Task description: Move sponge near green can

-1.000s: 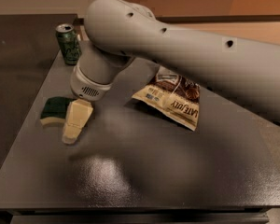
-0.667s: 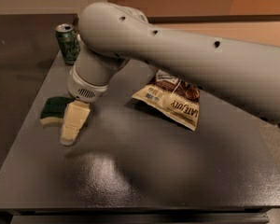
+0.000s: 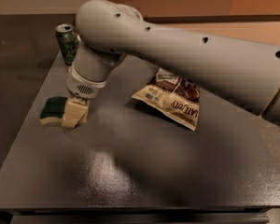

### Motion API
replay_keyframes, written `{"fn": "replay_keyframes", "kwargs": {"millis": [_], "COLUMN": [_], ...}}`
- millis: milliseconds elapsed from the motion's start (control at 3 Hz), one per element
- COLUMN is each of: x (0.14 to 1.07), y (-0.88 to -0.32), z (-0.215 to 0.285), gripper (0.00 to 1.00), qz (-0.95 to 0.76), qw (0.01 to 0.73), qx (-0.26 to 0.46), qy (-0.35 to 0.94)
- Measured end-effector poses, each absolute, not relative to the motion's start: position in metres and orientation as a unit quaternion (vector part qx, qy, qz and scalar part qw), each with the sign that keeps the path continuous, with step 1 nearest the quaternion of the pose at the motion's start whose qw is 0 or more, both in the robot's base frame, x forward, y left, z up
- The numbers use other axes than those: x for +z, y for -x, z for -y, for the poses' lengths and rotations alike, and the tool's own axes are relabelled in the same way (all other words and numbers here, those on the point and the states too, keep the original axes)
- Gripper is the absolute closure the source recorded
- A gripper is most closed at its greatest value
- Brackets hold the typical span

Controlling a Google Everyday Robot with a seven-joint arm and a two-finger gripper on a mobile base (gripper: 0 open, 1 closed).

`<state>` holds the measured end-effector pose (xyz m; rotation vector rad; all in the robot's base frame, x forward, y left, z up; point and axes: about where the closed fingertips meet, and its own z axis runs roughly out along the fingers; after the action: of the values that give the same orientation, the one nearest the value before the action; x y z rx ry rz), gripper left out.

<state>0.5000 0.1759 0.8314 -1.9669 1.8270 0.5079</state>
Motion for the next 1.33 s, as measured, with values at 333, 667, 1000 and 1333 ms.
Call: {"fn": "replay_keyframes", "kwargs": {"millis": [333, 667, 1000, 1333], "x": [0.836, 0.847, 0.861, 0.876], "y": [-0.51, -0.533, -0.567, -0.601], "z": [-0.172, -0.163, -0.154, -0.15], "gripper": [0.64, 0.88, 1.0, 1.0], "qz": [-0.66, -0.676, -0.697, -0.714], "qw": [0.203, 0.208, 0.217, 0.226], "qx": [0.186, 0.185, 0.174, 0.162], "qy": [0.699, 0.682, 0.661, 0.643]}}
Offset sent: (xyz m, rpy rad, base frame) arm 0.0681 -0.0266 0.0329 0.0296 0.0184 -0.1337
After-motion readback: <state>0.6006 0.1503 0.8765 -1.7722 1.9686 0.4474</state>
